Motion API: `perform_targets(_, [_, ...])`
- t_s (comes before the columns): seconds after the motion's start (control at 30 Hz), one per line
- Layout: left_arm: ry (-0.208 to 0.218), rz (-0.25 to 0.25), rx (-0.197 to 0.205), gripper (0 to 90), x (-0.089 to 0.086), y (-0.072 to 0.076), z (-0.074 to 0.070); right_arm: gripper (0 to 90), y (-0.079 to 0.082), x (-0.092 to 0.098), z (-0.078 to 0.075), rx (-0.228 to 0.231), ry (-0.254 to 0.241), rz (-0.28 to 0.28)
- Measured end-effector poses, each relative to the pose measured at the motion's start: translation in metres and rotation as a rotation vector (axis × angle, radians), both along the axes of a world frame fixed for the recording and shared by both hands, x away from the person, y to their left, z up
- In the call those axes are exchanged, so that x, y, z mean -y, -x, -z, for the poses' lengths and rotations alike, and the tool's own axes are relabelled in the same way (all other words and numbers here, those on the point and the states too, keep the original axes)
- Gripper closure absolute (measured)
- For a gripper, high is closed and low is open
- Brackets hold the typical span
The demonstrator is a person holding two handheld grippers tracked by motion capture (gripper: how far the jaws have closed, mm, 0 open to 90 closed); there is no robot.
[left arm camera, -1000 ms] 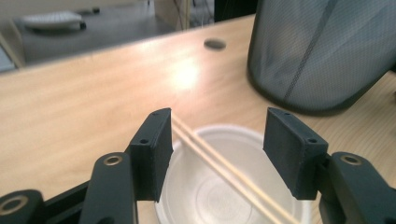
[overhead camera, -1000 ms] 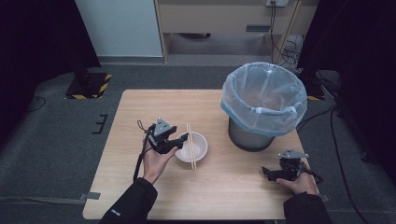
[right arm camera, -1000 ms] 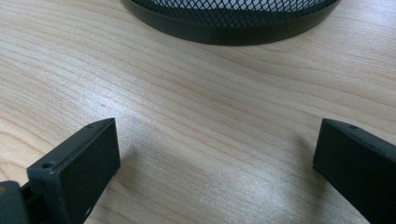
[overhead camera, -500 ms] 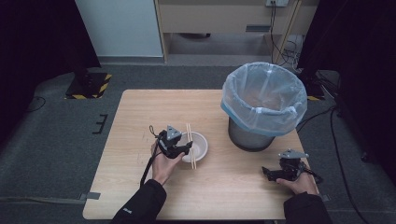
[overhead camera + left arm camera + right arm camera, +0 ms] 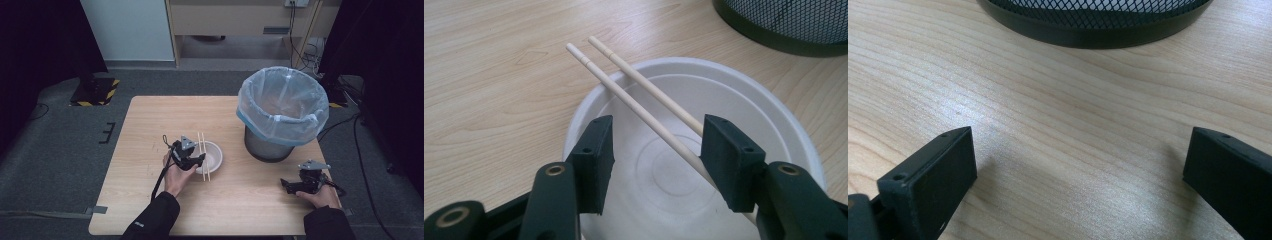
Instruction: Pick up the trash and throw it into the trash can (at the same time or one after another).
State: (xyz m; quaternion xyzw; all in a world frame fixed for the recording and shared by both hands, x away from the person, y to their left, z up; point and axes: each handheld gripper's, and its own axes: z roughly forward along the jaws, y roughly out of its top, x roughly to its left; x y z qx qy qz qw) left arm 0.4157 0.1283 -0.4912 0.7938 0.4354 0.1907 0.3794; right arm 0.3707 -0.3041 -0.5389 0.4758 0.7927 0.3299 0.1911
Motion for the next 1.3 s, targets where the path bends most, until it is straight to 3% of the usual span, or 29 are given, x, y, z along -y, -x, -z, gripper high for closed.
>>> perform_targets(0.33, [-0.030,-0.020,-0.030,58.6,-0.004,-0.002,0.002,0.8,0.000,0.000,0.000,0.000,0.000,0.000])
perform_targets(0.83, [-0.051,-0.066,-0.074,84.6,-0.011,-0.005,0.002,0.8,0.000,0.000,0.000,0.002,0.000,0.001])
perform_targets(1.07, [-0.052,-0.072,-0.067,85.4,-0.013,-0.005,0.001,0.8,0.000,0.000,0.000,0.000,0.000,0.000])
perform_targets(1.3, [-0.020,-0.070,-0.042,85.4,-0.016,-0.002,-0.005,0.8,0.000,0.000,0.000,0.002,0.000,0.001])
